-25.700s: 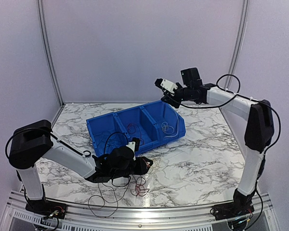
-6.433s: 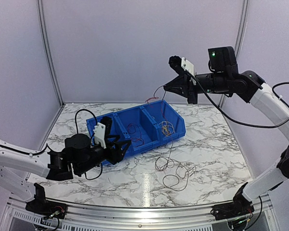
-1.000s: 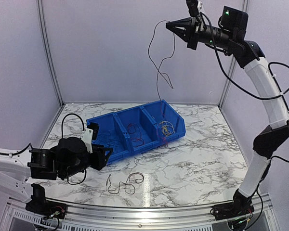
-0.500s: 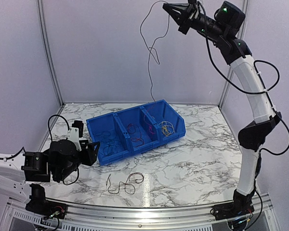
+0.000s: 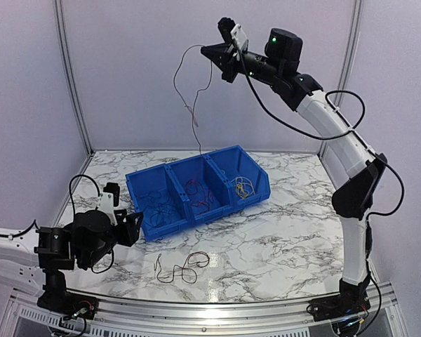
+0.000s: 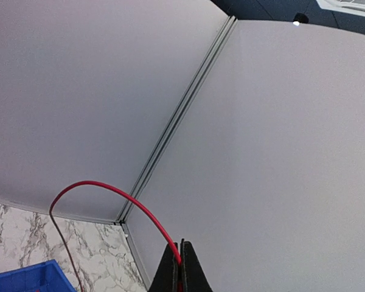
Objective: Untangle the cables
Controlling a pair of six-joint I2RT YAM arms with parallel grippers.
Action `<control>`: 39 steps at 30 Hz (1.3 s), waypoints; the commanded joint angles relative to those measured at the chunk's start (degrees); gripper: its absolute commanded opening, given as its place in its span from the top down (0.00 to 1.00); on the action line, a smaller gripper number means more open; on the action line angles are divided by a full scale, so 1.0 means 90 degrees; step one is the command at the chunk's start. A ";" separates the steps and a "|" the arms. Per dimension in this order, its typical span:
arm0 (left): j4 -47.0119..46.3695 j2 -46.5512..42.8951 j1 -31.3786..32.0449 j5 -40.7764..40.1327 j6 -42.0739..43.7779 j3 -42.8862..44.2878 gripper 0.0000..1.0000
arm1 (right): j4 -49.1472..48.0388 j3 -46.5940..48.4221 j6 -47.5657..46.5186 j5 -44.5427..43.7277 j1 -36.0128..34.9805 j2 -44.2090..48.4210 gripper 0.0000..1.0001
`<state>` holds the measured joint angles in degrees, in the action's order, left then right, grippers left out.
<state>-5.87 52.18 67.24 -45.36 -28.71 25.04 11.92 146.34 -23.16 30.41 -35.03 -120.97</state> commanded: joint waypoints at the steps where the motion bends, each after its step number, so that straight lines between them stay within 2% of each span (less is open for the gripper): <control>1: -0.0191 -0.0199 -0.0050 0.0050 -0.0131 -0.0175 0.44 | 0.0307 -0.0525 -0.0290 -0.0271 0.0034 0.0085 1.00; 7: -0.0175 -0.0310 -0.0061 0.0015 -0.0277 -0.0350 0.44 | 0.0548 -0.2115 -0.0589 -0.0128 0.0236 0.0350 1.00; 17: -0.0155 -0.0356 -0.0137 -0.0088 -0.0339 -0.0500 0.43 | 0.0360 -0.3778 -0.0684 -0.0005 0.0552 0.0491 1.00; 26: -0.0159 -0.0402 -0.0157 -0.0049 -0.0501 -0.0637 0.43 | 0.0365 -0.4711 -0.0677 -0.0091 0.0277 0.0369 1.00; 34: -0.0122 -0.0505 -0.0158 0.0006 -0.0629 -0.0699 0.43 | 0.0568 -0.4650 -0.0312 -0.0964 0.0011 -0.0106 1.00; 39: -0.0147 -0.0480 -0.0157 0.0075 -0.0742 -0.0748 0.43 | 0.1337 -0.4262 -0.0291 -0.1248 -0.0094 -0.0462 0.80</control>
<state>-6.22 48.49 66.26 -45.01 -34.17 19.42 17.98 103.68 -26.85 22.92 -35.27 -121.64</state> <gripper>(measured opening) 0.575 0.148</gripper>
